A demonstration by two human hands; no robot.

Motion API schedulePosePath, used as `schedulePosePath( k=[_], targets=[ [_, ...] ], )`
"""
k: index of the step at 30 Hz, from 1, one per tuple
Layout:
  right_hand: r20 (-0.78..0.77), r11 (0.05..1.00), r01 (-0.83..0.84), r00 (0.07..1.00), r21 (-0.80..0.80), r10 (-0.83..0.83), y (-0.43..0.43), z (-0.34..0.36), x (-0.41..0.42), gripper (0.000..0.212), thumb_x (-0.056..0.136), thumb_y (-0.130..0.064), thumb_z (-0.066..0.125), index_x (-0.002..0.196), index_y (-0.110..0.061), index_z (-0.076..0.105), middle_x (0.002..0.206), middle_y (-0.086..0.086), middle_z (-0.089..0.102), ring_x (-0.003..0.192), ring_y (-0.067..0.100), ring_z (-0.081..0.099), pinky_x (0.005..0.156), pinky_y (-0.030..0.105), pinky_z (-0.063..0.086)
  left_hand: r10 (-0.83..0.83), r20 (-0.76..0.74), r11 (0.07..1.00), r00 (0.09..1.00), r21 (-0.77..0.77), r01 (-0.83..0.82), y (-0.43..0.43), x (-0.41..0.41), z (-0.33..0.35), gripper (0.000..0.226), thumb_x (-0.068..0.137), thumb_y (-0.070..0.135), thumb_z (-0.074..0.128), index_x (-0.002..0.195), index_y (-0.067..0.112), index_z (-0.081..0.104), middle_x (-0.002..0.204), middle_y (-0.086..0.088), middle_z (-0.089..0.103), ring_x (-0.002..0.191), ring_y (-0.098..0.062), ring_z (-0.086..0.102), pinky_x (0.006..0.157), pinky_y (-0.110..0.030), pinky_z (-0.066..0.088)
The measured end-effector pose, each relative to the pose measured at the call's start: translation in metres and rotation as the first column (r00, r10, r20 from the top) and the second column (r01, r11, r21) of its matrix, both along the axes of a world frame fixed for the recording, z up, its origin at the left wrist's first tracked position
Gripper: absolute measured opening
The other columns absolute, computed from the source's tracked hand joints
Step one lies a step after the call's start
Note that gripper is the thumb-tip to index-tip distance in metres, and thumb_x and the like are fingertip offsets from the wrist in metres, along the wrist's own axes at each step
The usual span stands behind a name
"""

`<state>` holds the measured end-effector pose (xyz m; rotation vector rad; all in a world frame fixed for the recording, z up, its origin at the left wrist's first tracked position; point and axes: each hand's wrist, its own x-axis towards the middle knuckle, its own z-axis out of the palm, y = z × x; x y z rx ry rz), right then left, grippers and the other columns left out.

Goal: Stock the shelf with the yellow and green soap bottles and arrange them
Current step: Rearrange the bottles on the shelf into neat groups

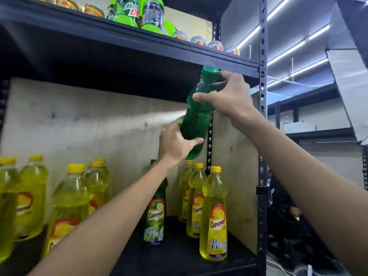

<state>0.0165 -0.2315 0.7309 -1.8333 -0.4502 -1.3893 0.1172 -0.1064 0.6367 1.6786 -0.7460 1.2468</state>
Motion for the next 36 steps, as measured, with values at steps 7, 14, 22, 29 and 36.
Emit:
schedulePosePath(
  k=[7, 14, 22, 29, 36],
  targets=[
    [-0.259, 0.999, -0.047, 0.965, 0.014, 0.049, 0.029, -0.052, 0.0, 0.059, 0.056, -0.036, 0.091, 0.111, -0.023, 0.071, 0.1, -0.003, 0.072, 0.093, 0.015, 0.069, 0.082, 0.039, 0.06, 0.133, -0.303, 0.986, 0.943, 0.141, -0.094, 0.039, -0.027, -0.068, 0.067, 0.063, 0.051, 0.088, 0.119, 0.021, 0.068, 0.115, 0.002, 0.074, 0.103, -0.016, 0.069, 0.083, -0.028, 0.058],
    [-0.485, 1.0, 0.011, 0.874, -0.01, -0.015, 0.06, -0.113, 0.038, 0.075, 0.057, -0.042, 0.091, 0.121, -0.015, 0.064, 0.102, 0.007, 0.07, 0.091, 0.026, 0.07, 0.077, 0.043, 0.062, 0.185, -0.609, 0.976, 0.771, 0.203, -0.075, 0.071, -0.011, -0.137, 0.096, 0.052, 0.055, 0.092, 0.133, 0.018, 0.056, 0.131, -0.001, 0.064, 0.121, -0.022, 0.06, 0.095, -0.036, 0.054],
    [-0.59, 0.998, 0.019, 0.806, -0.055, -0.048, 0.071, -0.151, 0.071, 0.056, 0.059, -0.042, 0.09, 0.103, -0.013, 0.069, 0.097, 0.008, 0.071, 0.085, 0.026, 0.07, 0.073, 0.045, 0.062, 0.175, -0.729, 0.969, 0.662, 0.248, 0.017, 0.086, 0.002, -0.176, 0.106, 0.051, 0.056, 0.092, 0.139, 0.013, 0.052, 0.134, -0.004, 0.064, 0.124, -0.023, 0.06, 0.086, -0.025, 0.045],
    [-0.604, 0.993, 0.068, 0.789, -0.098, -0.114, 0.07, -0.178, 0.092, 0.058, 0.062, -0.052, 0.084, 0.105, -0.016, 0.07, 0.101, 0.005, 0.072, 0.093, 0.026, 0.068, 0.079, 0.037, 0.059, 0.096, -0.768, 0.978, 0.633, 0.192, 0.085, 0.087, 0.014, -0.2, 0.105, 0.047, 0.058, 0.092, 0.136, 0.018, 0.055, 0.129, 0.003, 0.067, 0.122, -0.017, 0.06, 0.086, -0.02, 0.044],
    [-0.564, 0.993, 0.03, 0.821, -0.115, -0.09, 0.079, -0.195, 0.102, 0.065, 0.065, -0.061, 0.081, 0.107, -0.014, 0.065, 0.103, 0.004, 0.069, 0.096, 0.024, 0.067, 0.082, 0.041, 0.059, 0.211, -0.703, 0.97, 0.679, 0.238, -0.055, 0.083, 0.015, -0.21, 0.111, 0.044, 0.072, 0.084, 0.138, 0.024, 0.053, 0.129, 0.002, 0.067, 0.121, -0.02, 0.062, 0.093, -0.031, 0.054]
  ],
)
